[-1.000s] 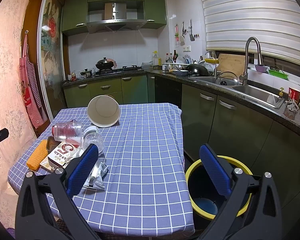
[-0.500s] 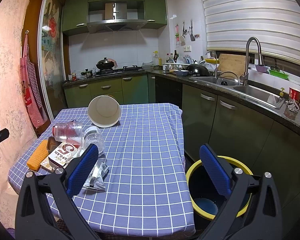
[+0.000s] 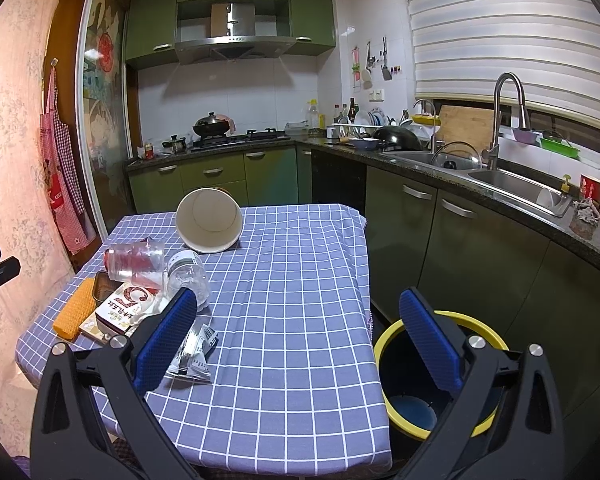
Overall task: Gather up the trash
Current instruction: 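Grasp the red-and-white paper noodle cup by its rim with the right gripper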
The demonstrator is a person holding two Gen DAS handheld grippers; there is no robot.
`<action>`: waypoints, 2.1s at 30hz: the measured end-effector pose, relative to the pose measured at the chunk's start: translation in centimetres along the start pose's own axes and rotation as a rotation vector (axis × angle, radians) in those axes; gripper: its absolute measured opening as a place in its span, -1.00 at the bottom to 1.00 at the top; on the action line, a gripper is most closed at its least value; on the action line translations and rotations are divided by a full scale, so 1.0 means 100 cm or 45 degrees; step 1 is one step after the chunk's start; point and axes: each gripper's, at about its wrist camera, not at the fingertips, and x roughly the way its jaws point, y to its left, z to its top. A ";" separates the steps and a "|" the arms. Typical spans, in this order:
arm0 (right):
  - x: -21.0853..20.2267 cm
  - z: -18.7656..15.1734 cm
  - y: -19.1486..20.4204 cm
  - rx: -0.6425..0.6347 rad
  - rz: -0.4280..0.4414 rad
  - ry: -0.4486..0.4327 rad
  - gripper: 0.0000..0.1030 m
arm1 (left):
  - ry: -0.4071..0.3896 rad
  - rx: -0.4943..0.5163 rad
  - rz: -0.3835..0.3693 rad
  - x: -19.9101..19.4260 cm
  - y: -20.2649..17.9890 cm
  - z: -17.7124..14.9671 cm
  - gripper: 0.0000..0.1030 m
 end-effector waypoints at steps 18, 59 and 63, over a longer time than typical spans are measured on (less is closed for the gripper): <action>0.113 0.054 0.015 -0.046 0.190 0.158 0.87 | 0.072 0.002 -0.001 0.081 0.013 0.021 0.92; 0.392 0.129 0.046 0.122 0.387 0.588 -0.92 | 0.016 0.018 -0.104 0.151 0.028 0.054 0.92; 0.357 0.151 0.025 0.116 0.388 0.577 -0.92 | -0.018 0.036 -0.104 0.129 0.023 0.054 0.92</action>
